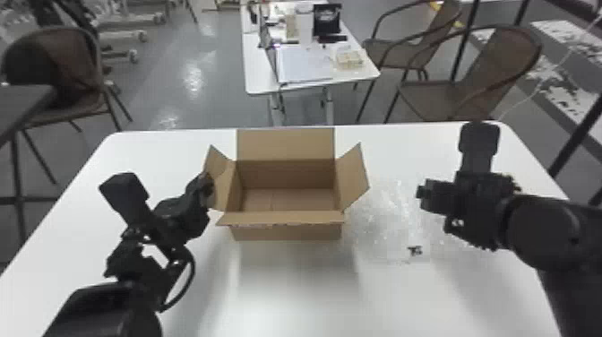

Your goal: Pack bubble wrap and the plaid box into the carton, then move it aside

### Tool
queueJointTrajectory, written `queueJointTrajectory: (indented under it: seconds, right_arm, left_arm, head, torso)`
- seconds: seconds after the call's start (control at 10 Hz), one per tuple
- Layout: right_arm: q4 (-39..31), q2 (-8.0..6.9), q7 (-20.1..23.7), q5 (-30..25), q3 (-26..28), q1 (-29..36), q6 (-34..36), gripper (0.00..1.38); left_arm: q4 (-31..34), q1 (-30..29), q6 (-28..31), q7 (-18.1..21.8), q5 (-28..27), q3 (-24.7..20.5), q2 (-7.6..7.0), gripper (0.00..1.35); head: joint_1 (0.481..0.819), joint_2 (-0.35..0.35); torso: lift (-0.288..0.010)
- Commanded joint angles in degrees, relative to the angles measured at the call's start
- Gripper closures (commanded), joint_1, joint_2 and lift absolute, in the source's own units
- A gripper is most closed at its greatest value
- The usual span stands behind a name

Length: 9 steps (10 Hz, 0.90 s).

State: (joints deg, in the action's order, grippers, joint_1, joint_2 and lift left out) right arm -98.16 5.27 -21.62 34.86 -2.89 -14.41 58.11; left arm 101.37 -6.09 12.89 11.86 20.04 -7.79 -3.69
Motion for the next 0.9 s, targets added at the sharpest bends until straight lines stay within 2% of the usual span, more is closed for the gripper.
queueJointTrajectory:
  seconds: [0.0, 0.1, 0.2, 0.3, 0.4, 0.5, 0.6, 0.8]
  right_arm:
    - [-4.1, 0.01, 0.0, -0.2, 0.4, 0.7, -1.3, 1.05]
    - [-6.8, -0.17, 0.0, -0.3, 1.0, 1.0, -2.0, 1.05]
    - [-6.7, -0.34, 0.0, 1.6, 2.2, -0.4, 2.5, 1.05]
    - [-4.8, 0.01, 0.0, 1.3, 1.7, -2.5, 7.8, 0.95]
    - [-2.6, -0.52, 0.0, 0.4, 0.9, -2.5, 7.6, 0.68]
    - [-0.7, -1.84, 0.0, -1.7, 0.9, -2.8, 9.5, 0.47]
    - [0.8, -2.72, 0.0, -3.7, 0.9, -3.0, 10.7, 0.40]
    - [5.9, -2.89, 0.0, -3.7, 0.7, -3.9, 11.0, 0.39]
  left_arm:
    - [0.0, -0.1, 0.0, 0.0, 0.0, 0.0, 0.00, 1.21]
    - [0.0, -0.1, 0.0, -0.1, 0.1, -0.1, 0.00, 1.21]
    - [0.0, -0.1, 0.0, -0.1, 0.1, 0.0, 0.00, 1.21]
    - [0.0, 0.0, 0.2, -0.1, 0.1, 0.1, 0.00, 1.21]
    - [-0.1, 0.1, 0.2, -0.1, 0.1, 0.3, 0.00, 1.21]
    - [-0.1, 0.1, 0.3, -0.1, 0.1, 0.3, 0.00, 1.21]
    - [-0.2, 0.0, 0.4, -0.1, 0.2, 0.3, 0.00, 1.21]
    - [-0.5, -0.1, 0.5, -0.1, 0.8, 0.4, 0.00, 1.21]
  head:
    - [0.695, 0.080]
    - [0.695, 0.080]
    - [0.695, 0.078]
    - [0.695, 0.077]
    - [0.695, 0.080]
    - [0.695, 0.082]
    - [0.695, 0.086]
    - [0.695, 0.088]
  torso:
    - [-0.137]
    - [-0.137]
    - [-0.137]
    - [-0.137]
    - [-0.137]
    - [-0.137]
    - [-0.137]
    - [-0.137]
